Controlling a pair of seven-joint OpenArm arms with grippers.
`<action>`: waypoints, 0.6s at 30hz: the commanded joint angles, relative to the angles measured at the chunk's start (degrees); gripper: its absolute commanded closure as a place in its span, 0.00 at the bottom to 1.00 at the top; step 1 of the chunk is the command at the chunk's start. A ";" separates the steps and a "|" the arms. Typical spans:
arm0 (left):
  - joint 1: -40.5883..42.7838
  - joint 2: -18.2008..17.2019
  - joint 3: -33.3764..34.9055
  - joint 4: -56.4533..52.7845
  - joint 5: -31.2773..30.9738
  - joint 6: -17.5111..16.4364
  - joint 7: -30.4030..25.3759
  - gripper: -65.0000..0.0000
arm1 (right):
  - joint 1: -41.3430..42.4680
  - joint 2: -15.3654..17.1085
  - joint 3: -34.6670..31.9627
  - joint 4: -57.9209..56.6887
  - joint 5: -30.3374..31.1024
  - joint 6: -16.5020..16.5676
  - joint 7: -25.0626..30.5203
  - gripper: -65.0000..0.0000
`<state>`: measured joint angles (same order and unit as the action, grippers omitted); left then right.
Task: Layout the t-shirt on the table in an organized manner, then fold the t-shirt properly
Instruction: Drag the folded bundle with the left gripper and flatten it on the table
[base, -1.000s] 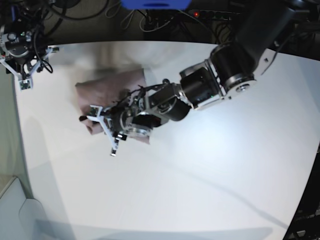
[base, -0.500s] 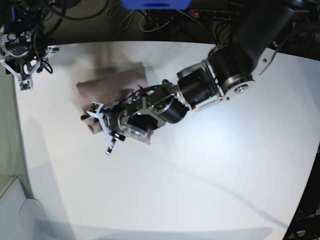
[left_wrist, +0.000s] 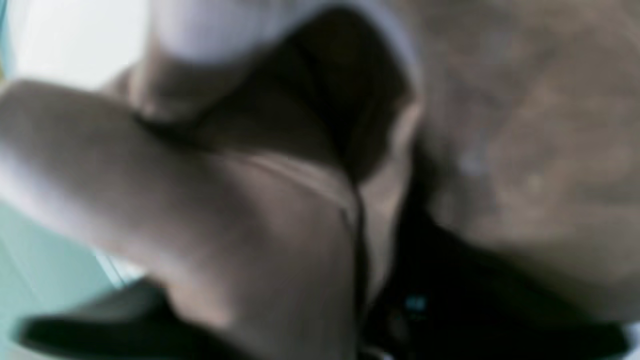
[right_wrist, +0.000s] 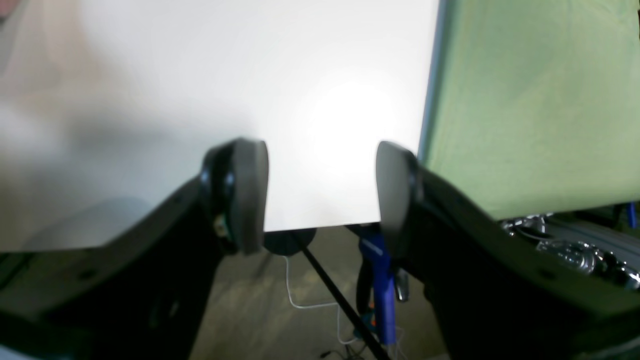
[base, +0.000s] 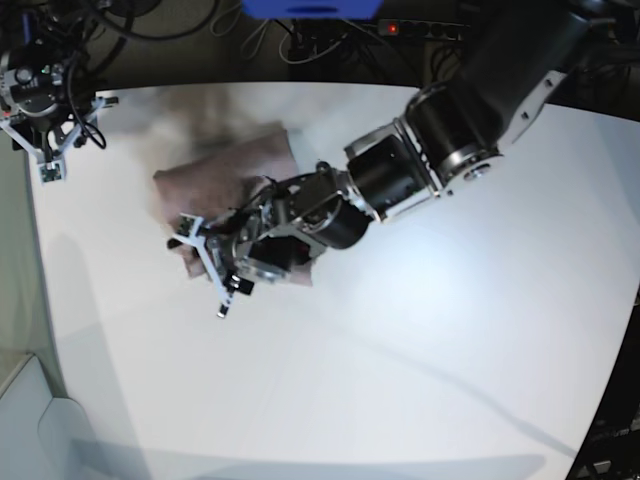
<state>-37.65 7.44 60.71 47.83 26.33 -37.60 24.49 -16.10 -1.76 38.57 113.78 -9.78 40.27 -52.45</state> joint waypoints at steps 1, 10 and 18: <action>-0.64 -0.37 -0.36 0.39 0.71 -2.09 2.01 0.58 | -0.03 0.48 0.16 0.99 0.33 -0.27 0.89 0.47; -1.60 -0.89 -0.53 6.63 0.88 -2.26 1.93 0.45 | -0.30 0.48 0.16 0.99 0.33 -0.27 0.89 0.47; -3.71 -0.89 -0.62 8.56 0.62 -2.40 2.37 0.44 | -0.30 0.48 0.33 0.99 0.33 -0.27 0.89 0.47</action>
<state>-39.07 5.74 60.47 55.24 26.76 -40.56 27.00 -16.43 -1.76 38.61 113.78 -9.76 40.27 -52.42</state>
